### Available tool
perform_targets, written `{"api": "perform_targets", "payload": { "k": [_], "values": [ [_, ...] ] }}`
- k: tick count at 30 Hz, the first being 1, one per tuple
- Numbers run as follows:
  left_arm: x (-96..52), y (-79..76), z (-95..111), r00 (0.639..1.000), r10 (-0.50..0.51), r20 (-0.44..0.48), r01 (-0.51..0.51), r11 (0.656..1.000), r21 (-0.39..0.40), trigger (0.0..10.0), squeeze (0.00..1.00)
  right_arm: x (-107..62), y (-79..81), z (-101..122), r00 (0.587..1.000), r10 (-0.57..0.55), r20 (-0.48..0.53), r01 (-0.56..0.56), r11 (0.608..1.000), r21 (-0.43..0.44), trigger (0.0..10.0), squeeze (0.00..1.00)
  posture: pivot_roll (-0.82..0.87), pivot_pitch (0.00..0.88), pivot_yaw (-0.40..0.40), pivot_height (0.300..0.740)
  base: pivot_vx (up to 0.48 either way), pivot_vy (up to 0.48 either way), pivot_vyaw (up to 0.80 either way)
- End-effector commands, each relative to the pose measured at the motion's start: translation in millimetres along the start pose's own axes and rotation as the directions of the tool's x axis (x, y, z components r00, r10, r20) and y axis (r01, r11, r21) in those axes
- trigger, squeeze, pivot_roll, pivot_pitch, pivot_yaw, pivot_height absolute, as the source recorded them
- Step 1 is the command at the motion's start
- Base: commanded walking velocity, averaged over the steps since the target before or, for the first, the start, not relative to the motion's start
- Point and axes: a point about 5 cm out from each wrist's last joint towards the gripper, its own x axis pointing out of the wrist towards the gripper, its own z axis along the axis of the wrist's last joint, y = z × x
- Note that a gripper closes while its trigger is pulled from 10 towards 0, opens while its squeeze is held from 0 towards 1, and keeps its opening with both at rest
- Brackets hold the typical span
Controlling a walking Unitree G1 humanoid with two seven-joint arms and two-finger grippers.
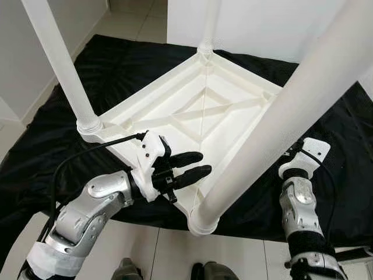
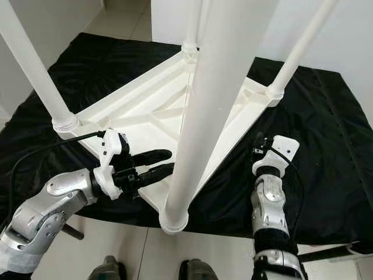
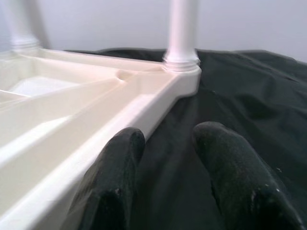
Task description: Building children table
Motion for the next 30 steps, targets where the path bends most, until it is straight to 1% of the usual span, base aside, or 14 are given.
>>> {"api": "perform_targets", "payload": {
  "k": [1, 3, 6, 8, 10, 13, 17, 19, 23, 24, 25, 27, 29, 30],
  "values": [
    [-2.3, 1.6, -2.9, 0.999, -0.022, -0.024, 0.022, 1.000, 0.015, 10.0, 0.00, -9.4, 1.2, 2.5, 1.000, 0.018, 0.001, -0.018, 1.000, 0.005, 10.0, 0.00, 0.03, 0.107, -0.054, 0.740, 0.000, 0.000, 0.00],
    [-5.5, 2.7, -5.2, 0.999, -0.024, -0.040, 0.024, 0.999, 0.021, 10.0, 0.00, -20.1, 6.1, 11.0, 0.998, 0.050, 0.031, -0.051, 0.999, 0.014, 10.0, 0.00, 0.03, 0.109, -0.052, 0.740, 0.000, 0.000, 0.00],
    [-6.4, 3.2, -6.0, 0.999, -0.023, -0.046, 0.024, 0.999, 0.023, 10.0, 0.00, -23.4, 8.6, 14.8, 0.997, 0.063, 0.046, -0.064, 0.998, 0.019, 10.0, 0.00, 0.03, 0.109, -0.048, 0.740, 0.000, 0.000, 0.00],
    [-10.1, 8.0, -8.0, 0.998, -0.004, -0.067, 0.007, 0.999, 0.040, 10.0, 0.00, -30.8, 14.7, 24.0, 0.992, 0.107, 0.071, -0.109, 0.994, 0.026, 10.0, 0.00, 0.01, 0.106, -0.036, 0.740, 0.000, 0.000, 0.00],
    [-10.1, 8.0, -8.0, 0.998, -0.004, -0.067, 0.007, 0.999, 0.040, 10.0, 0.00, -30.8, 14.7, 24.0, 0.992, 0.107, 0.071, -0.109, 0.994, 0.026, 10.0, 0.00, 0.01, 0.106, -0.036, 0.740, 0.000, 0.000, 0.00],
    [-19.8, 20.2, -7.1, 0.996, 0.021, -0.090, -0.014, 0.997, 0.077, 10.0, 0.00, -38.5, 16.5, 32.5, 0.984, 0.155, 0.084, -0.157, 0.987, 0.024, 10.0, 0.00, 0.04, 0.100, -0.013, 0.740, 0.000, 0.000, 0.00],
    [-25.2, 27.8, -5.4, 0.994, 0.038, -0.105, -0.029, 0.995, 0.095, 10.0, 0.00, -40.4, 16.3, 35.6, 0.981, 0.174, 0.083, -0.176, 0.984, 0.017, 10.0, 0.00, 0.05, 0.105, -0.023, 0.740, 0.000, 0.000, 0.00],
    [-32.6, 35.5, -3.9, 0.990, 0.068, -0.121, -0.054, 0.991, 0.119, 10.0, 0.00, -41.4, 15.9, 37.2, 0.980, 0.191, 0.064, -0.191, 0.982, -0.010, 10.0, 0.00, 0.04, 0.107, -0.027, 0.740, 0.000, 0.000, 0.00],
    [-35.7, 38.5, -3.4, 0.989, 0.081, -0.125, -0.065, 0.990, 0.125, 10.0, 0.00, -41.9, 14.7, 37.9, 0.980, 0.192, 0.056, -0.191, 0.981, -0.022, 10.0, 0.00, 0.04, 0.110, -0.032, 0.740, 0.000, 0.000, 0.00],
    [-40.3, 43.7, -3.2, 0.985, 0.107, -0.134, -0.087, 0.986, 0.144, 10.0, 0.00, -42.5, 12.9, 39.1, 0.979, 0.196, 0.053, -0.195, 0.980, -0.029, 10.0, 0.00, 0.05, 0.111, -0.037, 0.740, 0.000, 0.000, 0.00],
    [-46.0, 50.1, -3.6, 0.979, 0.138, -0.152, -0.112, 0.980, 0.168, 10.0, 0.00, -45.1, 12.3, 41.5, 0.974, 0.222, 0.050, -0.220, 0.975, -0.032, 10.0, 0.00, 0.05, 0.111, -0.037, 0.740, 0.000, 0.000, 0.00],
    [-49.6, 54.3, -3.8, 0.974, 0.154, -0.164, -0.124, 0.975, 0.185, 10.0, 0.00, -47.0, 12.1, 43.3, 0.968, 0.245, 0.047, -0.244, 0.969, -0.033, 10.0, 0.00, 0.05, 0.113, -0.042, 0.740, 0.000, 0.000, 0.00],
    [-49.6, 54.3, -3.8, 0.974, 0.154, -0.164, -0.124, 0.975, 0.185, 10.0, 0.00, -47.0, 12.1, 43.3, 0.968, 0.245, 0.047, -0.244, 0.969, -0.033, 10.0, 0.00, 0.05, 0.113, -0.042, 0.740, 0.000, 0.000, 0.00],
    [-52.5, 59.0, -4.8, 0.969, 0.176, -0.172, -0.142, 0.970, 0.196, 10.0, 0.00, -52.5, 11.6, 47.4, 0.956, 0.290, 0.041, -0.289, 0.957, -0.030, 10.0, 0.00, 0.05, 0.110, -0.044, 0.740, 0.000, 0.000, 0.00]
  ]
}}
